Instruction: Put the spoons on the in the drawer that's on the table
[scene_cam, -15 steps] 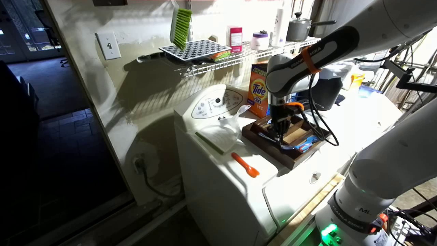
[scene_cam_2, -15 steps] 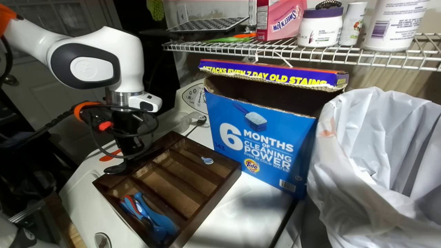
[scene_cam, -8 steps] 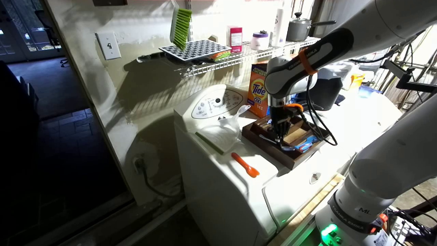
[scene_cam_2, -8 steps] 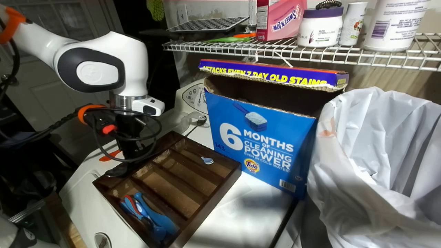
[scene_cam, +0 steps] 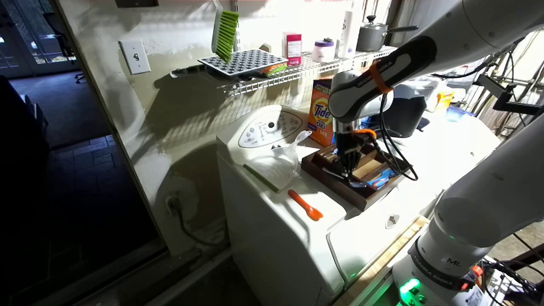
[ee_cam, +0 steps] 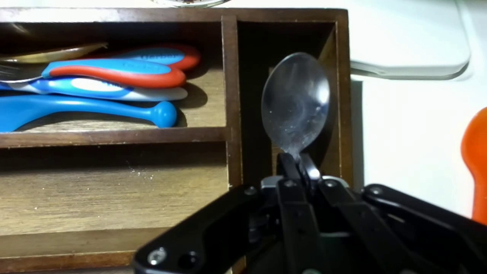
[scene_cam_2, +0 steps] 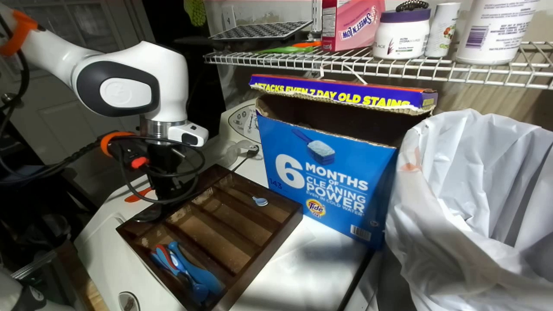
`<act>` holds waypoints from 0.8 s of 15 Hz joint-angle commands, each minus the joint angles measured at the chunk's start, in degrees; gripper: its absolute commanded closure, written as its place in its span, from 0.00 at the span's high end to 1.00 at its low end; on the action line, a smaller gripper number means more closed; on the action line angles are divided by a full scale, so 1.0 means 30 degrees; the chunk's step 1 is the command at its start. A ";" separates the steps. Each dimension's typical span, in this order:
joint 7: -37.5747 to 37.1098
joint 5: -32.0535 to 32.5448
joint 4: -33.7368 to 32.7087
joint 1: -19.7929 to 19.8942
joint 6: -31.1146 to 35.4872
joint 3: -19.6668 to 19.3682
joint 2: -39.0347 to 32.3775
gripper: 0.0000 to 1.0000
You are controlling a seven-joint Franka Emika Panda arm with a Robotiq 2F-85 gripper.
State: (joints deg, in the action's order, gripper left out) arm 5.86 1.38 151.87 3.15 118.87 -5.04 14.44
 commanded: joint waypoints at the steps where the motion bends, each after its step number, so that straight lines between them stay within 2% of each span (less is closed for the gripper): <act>1: 0.0119 0.0008 -0.0446 0.0053 0.0234 0.0046 -0.0766 0.02; 11: 0.0109 -0.0009 -0.0717 0.0009 0.0398 0.0119 -0.1406 0.02; 12: 0.0234 -0.0201 -0.0715 -0.0036 0.0476 0.0102 -0.1355 0.32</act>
State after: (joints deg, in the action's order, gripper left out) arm 5.86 1.38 150.96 3.13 119.89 -4.97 11.50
